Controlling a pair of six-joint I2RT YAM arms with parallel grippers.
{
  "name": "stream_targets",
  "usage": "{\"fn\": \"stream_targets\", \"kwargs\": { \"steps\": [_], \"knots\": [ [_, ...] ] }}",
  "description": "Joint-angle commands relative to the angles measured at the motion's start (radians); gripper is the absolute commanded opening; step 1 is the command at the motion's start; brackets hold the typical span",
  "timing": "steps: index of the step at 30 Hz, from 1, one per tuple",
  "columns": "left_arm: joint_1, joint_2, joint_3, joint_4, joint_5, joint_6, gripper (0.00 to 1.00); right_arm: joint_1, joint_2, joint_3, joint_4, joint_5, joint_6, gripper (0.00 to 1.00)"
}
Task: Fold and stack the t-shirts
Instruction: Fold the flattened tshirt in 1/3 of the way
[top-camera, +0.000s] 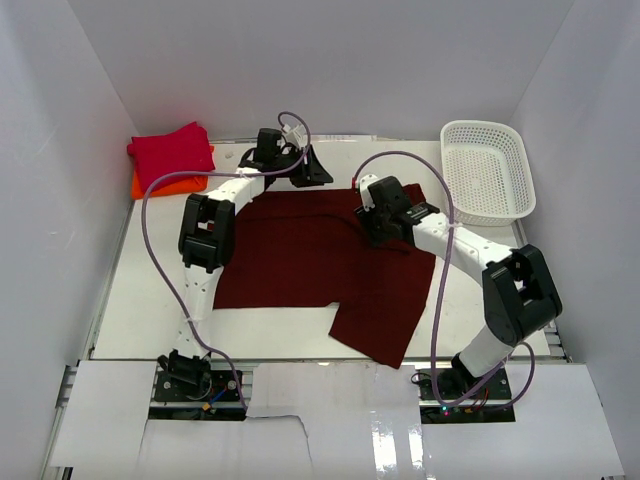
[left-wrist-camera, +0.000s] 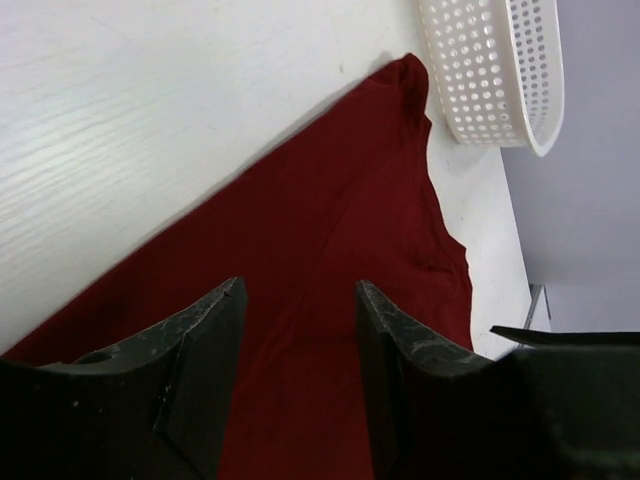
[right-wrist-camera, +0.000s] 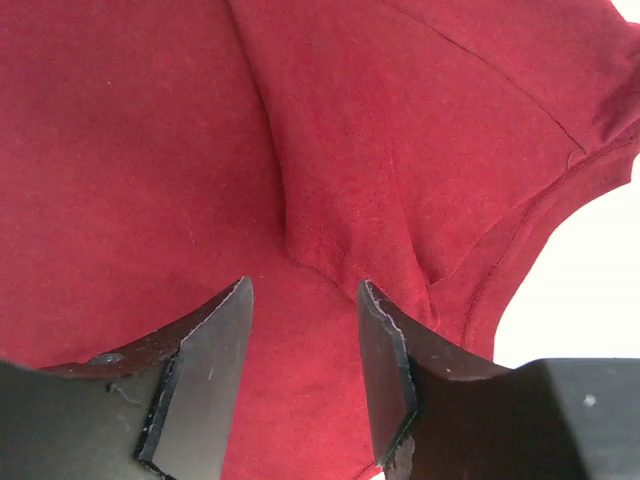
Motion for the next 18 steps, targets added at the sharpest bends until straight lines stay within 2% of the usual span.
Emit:
{"fn": "stream_targets", "kwargs": {
  "steps": [1,7,18],
  "knots": [
    [-0.024,-0.014,0.046,-0.021,0.06,-0.009,0.57,0.021,0.009,-0.005,0.05,0.095,-0.02,0.52],
    [-0.047,0.009,0.048,-0.017,0.112,-0.031,0.57,0.048,0.057,-0.01,0.085,0.137,-0.026,0.49],
    [-0.049,0.072,0.012,-0.029,0.168,-0.031,0.55,0.068,0.196,0.036,0.15,0.151,-0.048,0.5]
  ]
}}
